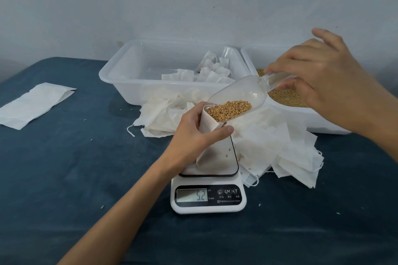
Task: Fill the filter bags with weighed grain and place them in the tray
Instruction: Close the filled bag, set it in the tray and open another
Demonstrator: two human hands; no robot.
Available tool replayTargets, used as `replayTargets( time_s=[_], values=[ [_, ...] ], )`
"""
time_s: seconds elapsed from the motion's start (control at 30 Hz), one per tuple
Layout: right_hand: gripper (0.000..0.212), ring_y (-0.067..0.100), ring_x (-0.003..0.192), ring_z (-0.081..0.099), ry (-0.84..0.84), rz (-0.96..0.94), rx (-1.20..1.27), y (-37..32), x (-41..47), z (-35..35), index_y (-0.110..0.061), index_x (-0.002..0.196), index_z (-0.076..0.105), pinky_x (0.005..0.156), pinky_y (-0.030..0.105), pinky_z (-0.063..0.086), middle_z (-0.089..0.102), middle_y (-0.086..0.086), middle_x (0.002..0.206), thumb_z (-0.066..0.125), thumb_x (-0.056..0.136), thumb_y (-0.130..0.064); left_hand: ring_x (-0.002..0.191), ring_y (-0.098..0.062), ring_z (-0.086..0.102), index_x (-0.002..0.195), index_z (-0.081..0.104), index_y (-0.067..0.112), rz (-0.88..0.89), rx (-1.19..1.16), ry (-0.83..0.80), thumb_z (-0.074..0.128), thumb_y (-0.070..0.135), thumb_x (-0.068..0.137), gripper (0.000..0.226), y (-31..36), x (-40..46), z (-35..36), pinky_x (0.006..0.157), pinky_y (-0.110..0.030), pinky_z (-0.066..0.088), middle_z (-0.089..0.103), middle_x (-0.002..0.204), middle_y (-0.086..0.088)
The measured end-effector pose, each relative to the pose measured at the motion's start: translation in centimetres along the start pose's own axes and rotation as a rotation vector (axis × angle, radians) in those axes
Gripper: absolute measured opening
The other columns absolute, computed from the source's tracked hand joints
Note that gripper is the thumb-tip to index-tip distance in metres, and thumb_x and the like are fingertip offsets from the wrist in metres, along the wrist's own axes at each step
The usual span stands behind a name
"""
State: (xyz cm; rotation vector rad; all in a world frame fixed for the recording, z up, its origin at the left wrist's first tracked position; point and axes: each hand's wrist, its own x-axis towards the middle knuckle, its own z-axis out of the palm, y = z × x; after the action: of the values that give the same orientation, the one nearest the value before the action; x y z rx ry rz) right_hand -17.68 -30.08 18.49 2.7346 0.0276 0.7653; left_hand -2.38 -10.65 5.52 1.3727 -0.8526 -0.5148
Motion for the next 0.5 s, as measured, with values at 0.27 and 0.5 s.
replayTargets(
  time_s=[0.27,0.5],
  values=[
    [0.032,0.038,0.1,0.062,0.001,0.002,-0.003,-0.13,-0.06,0.06,-0.009,0.116,0.074,0.118,0.056,0.023,0.07,0.008,0.103,0.054,0.093,-0.018,0.099,-0.012,0.071,0.115,0.066,0.023,-0.014,0.014,-0.002,0.085,0.024,0.08,0.04,0.08,-0.07,-0.02,0.1,-0.052,0.056,0.076,0.102,0.007],
    [0.031,0.037,0.099,0.063,0.024,-0.018,-0.022,-0.02,-0.06,0.15,-0.01,0.117,0.073,0.118,0.055,0.023,0.07,0.007,0.102,0.056,0.093,-0.018,0.105,-0.022,0.072,0.117,0.065,0.022,-0.022,0.014,0.008,0.086,0.027,0.077,0.046,0.01,-0.09,-0.07,0.102,-0.054,0.055,0.077,0.106,0.003]
  ],
)
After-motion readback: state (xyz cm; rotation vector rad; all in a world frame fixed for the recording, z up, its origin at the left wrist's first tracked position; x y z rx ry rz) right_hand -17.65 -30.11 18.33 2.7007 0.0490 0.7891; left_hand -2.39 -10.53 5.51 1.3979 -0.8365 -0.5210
